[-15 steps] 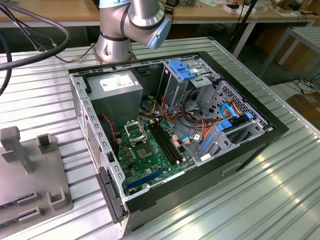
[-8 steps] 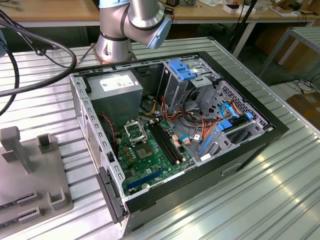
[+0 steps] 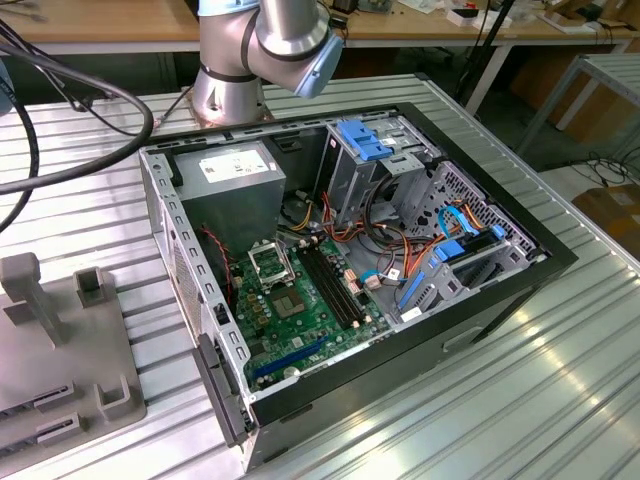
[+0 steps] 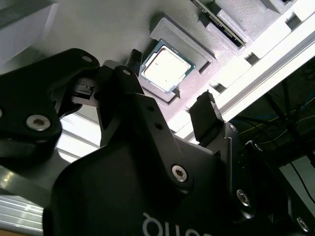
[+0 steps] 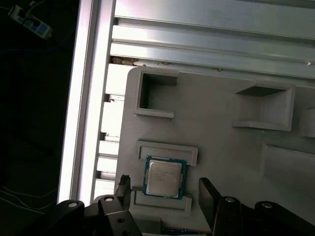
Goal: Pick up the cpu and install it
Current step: 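Pick up the cpu and move it towards the insertion slot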
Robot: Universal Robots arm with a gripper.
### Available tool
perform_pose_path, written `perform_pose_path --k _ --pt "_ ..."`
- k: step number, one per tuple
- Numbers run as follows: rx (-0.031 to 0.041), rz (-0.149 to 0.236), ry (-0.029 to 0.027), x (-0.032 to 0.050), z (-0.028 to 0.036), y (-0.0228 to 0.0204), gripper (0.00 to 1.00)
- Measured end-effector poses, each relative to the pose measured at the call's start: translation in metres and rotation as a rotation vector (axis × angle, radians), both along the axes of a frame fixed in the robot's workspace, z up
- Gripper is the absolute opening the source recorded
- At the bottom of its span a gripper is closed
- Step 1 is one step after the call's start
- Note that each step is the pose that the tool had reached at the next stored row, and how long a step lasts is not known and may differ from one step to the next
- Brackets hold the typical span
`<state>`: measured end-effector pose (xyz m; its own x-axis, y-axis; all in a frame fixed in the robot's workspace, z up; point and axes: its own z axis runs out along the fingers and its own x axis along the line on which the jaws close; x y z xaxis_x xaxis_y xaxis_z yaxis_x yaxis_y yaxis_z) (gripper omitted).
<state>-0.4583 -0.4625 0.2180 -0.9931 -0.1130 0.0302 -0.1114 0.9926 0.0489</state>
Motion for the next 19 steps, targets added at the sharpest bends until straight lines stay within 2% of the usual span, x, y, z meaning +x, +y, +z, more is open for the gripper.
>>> perform_pose_path --k 6,12,15,19 --pt "0.0008 0.000 -0.0004 0.0000 -0.0009 0.0000 0.67" --pt "0.0006 0.000 0.0000 0.0000 -0.0127 -0.0001 0.67" --pt "0.0007 -0.021 0.0014 0.0000 -0.0225 0.0016 0.67" --pt "0.0006 -0.033 0.0017 0.0000 -0.0240 0.0027 0.67"
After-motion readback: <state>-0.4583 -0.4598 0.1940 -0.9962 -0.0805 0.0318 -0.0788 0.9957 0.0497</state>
